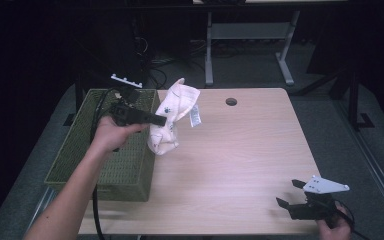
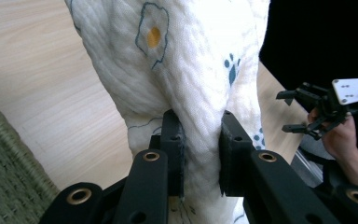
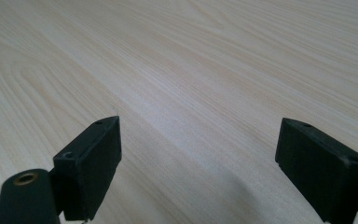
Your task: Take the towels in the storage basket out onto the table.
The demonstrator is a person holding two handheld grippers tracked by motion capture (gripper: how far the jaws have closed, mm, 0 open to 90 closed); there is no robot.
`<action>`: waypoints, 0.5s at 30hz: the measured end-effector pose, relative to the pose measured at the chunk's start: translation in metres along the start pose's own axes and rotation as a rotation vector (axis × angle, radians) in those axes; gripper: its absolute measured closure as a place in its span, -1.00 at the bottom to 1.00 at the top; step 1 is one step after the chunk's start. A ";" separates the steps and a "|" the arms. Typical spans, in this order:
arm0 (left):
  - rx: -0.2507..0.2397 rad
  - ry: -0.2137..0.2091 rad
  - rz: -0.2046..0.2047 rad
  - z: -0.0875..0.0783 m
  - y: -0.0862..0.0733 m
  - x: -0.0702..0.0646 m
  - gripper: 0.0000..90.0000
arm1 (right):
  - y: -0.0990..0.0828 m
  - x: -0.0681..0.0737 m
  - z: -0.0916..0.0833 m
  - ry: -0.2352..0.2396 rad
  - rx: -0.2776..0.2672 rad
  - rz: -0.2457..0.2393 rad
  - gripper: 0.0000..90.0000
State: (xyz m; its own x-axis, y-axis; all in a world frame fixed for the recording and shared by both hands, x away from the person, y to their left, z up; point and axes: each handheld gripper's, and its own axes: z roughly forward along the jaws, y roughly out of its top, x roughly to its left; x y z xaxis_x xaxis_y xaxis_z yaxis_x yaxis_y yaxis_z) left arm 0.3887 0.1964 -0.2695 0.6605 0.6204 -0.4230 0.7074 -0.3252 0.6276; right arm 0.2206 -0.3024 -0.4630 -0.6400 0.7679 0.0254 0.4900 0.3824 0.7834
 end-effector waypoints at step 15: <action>0.072 0.034 0.061 0.063 0.015 -0.026 0.66 | 0.000 -0.001 0.000 0.001 -0.007 -0.006 -0.69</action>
State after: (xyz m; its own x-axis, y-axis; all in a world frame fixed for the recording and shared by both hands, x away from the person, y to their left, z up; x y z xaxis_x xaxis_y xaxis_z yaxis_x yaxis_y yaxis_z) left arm 0.3981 0.1306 -0.2903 0.6949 0.6213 -0.3621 0.6831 -0.4131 0.6022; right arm 0.2213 -0.3031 -0.4629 -0.6436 0.7651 0.0220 0.4822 0.3829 0.7879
